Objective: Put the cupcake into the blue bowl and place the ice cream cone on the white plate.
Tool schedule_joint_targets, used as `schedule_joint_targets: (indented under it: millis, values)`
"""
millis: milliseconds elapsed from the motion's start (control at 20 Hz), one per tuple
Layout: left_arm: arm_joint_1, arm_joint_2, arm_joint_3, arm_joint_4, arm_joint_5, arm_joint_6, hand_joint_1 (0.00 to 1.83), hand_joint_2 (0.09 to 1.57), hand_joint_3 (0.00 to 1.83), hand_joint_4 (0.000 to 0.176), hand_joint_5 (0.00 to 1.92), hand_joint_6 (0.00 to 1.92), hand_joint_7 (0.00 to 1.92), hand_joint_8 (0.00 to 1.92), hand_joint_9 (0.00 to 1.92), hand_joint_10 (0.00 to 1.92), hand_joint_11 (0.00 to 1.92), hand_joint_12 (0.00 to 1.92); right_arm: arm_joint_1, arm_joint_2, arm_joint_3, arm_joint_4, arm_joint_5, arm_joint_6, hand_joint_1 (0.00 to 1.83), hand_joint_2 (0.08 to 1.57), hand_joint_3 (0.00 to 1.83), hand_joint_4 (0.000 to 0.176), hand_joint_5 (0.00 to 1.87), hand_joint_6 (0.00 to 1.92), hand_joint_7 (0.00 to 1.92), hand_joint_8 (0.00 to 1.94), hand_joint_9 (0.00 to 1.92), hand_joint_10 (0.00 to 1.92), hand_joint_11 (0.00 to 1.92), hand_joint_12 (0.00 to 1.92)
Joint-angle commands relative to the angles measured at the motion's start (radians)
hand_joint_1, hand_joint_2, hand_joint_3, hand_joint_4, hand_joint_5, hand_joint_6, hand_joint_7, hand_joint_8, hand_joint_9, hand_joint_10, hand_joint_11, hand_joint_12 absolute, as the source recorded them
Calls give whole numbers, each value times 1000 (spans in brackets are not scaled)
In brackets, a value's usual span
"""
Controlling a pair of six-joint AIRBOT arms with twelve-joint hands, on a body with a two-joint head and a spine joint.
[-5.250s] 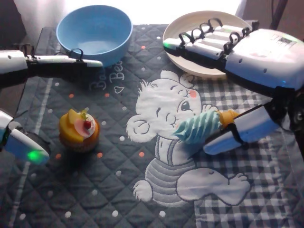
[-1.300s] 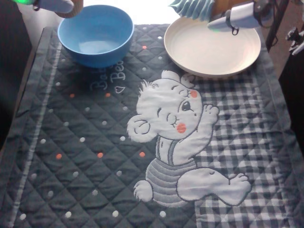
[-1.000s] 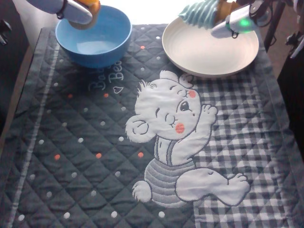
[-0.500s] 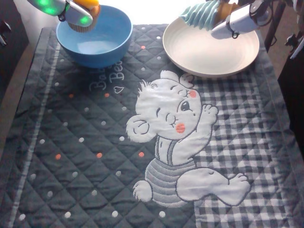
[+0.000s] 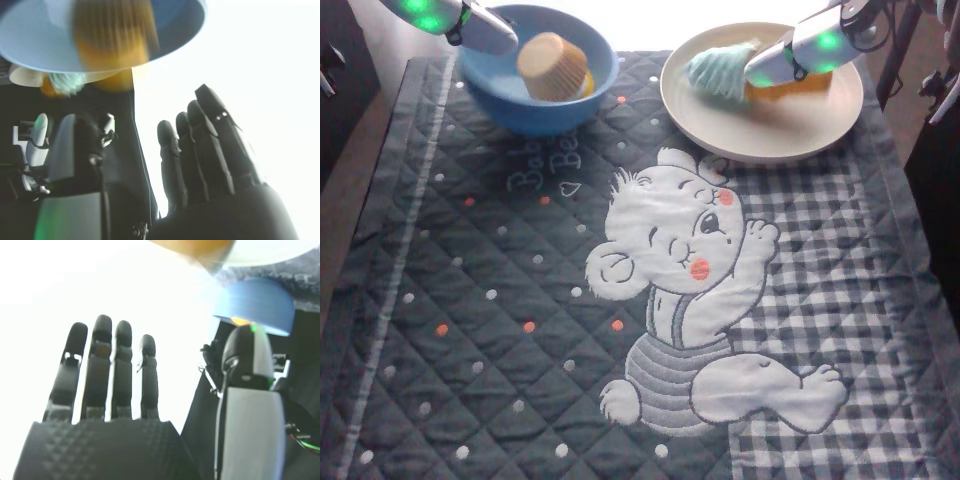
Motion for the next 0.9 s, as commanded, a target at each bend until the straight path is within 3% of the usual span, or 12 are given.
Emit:
schedule_joint_targets:
  millis: [0, 50, 150, 300, 350, 450, 550, 750, 800, 850]
  values:
    - [-6, -1, -2, -18, -90, -6, 1096, 829, 0, 0, 483, 6, 364, 9, 426, 0, 248, 762, 16, 2, -1, 9, 119, 2, 810, 790, 0, 126, 299, 0, 288, 0, 356, 0, 0, 979]
    - [-6, -1, -3, -17, -92, -6, 1109, 834, 0, 0, 476, 1, 358, 1, 412, 1, 264, 723, 16, 2, -1, 9, 119, 2, 816, 776, 0, 127, 306, 1, 327, 8, 359, 2, 0, 950]
    - [-5, -1, -6, -16, -95, -6, 1120, 824, 1, 0, 477, 0, 361, 0, 404, 2, 278, 647, 16, 2, -4, 8, 120, 2, 842, 773, 0, 106, 312, 0, 303, 2, 375, 3, 2, 1028]
    - [-4, 0, -10, -12, -106, -6, 1108, 830, 4, 0, 486, 3, 376, 5, 419, 7, 327, 646, 16, 2, -10, 8, 126, 2, 854, 765, 0, 108, 318, 2, 334, 2, 329, 3, 0, 912]
    - [-4, 0, -10, -12, -107, -6, 1097, 830, 4, 0, 493, 6, 387, 9, 430, 11, 344, 654, 16, 2, -11, 8, 127, 2, 871, 776, 1, 71, 313, 2, 253, 0, 324, 2, 0, 979]
    - [-4, 2, -12, -11, -111, -8, 1090, 828, 0, 0, 510, 2, 404, 0, 444, 2, 338, 687, 16, 2, -18, 8, 134, 2, 880, 776, 1, 93, 304, 0, 273, 5, 296, 0, 0, 971]
    - [-2, 3, -11, -11, -115, -17, 1089, 827, 0, 0, 517, 3, 406, 1, 429, 1, 296, 677, 16, 2, -24, 8, 139, 2, 893, 767, 0, 98, 299, 0, 291, 2, 289, 2, 0, 867]
    - [0, 4, -12, -11, -122, -22, 1111, 827, 0, 0, 525, 1, 419, 2, 429, 0, 262, 719, 16, 2, -27, 7, 140, 2, 889, 759, 0, 111, 312, 0, 305, 4, 323, 9, 0, 989]
    - [1, 5, -12, -11, -124, -22, 1103, 831, 1, 0, 525, 1, 425, 4, 440, 5, 280, 730, 16, 2, -27, 5, 143, 2, 877, 744, 0, 107, 321, 1, 334, 6, 338, 10, 0, 1023]
    - [1, 5, -12, -11, -124, -23, 1101, 833, 2, 0, 525, 0, 429, 5, 440, 5, 279, 731, 16, 2, -29, 4, 144, 2, 883, 750, 2, 90, 315, 0, 327, 0, 337, 8, 0, 1034]
